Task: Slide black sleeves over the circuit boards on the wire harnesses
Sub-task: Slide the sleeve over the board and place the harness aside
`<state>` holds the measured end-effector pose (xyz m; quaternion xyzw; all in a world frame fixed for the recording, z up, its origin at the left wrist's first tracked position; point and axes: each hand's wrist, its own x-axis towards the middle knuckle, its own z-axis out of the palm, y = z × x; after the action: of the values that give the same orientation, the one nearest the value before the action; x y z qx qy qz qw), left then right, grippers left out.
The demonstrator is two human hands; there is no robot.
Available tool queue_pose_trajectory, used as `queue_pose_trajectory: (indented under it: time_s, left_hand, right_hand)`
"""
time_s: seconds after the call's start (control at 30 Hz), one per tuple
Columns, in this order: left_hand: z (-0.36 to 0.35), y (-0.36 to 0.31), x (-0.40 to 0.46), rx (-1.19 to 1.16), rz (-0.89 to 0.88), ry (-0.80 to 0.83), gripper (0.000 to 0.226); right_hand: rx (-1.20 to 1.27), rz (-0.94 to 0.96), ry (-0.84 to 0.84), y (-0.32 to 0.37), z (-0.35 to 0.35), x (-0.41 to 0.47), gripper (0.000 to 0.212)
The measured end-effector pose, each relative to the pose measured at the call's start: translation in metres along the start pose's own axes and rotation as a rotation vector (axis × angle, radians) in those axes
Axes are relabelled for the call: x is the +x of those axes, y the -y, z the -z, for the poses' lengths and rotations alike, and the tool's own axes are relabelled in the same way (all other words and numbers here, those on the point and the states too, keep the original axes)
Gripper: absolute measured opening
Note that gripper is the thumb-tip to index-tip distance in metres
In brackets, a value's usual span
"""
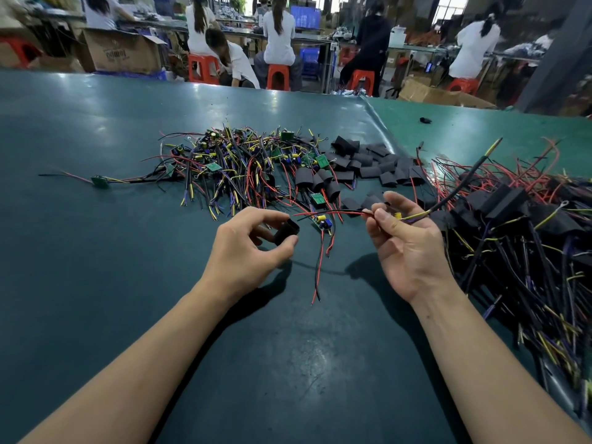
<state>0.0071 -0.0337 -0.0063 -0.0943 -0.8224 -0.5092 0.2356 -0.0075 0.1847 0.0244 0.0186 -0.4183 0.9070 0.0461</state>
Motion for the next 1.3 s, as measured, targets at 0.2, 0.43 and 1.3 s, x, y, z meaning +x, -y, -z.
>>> queue_pose_trajectory:
  time_s: [0.2,0.43,1.3]
  left_hand:
    - [0.001,-0.002,0.0,-0.02,-0.009,-0.008,0.027]
    - [0.001,-0.005,0.0,0.006,-0.058,-0.041,0.029]
    - [-0.006,-0.013,-0.009,0.286,-0.502,0.043,0.029]
  right_hand:
    - [-0.079,-0.047,0.008,-0.004,-0.001,0.001,0.027]
    - [-0.229,-0.012,-0.084,-0.008,0.005,0.004,0.025]
    - [-0.511,-0.078,0.167,-0.026,-0.014,-0.016,0.015]
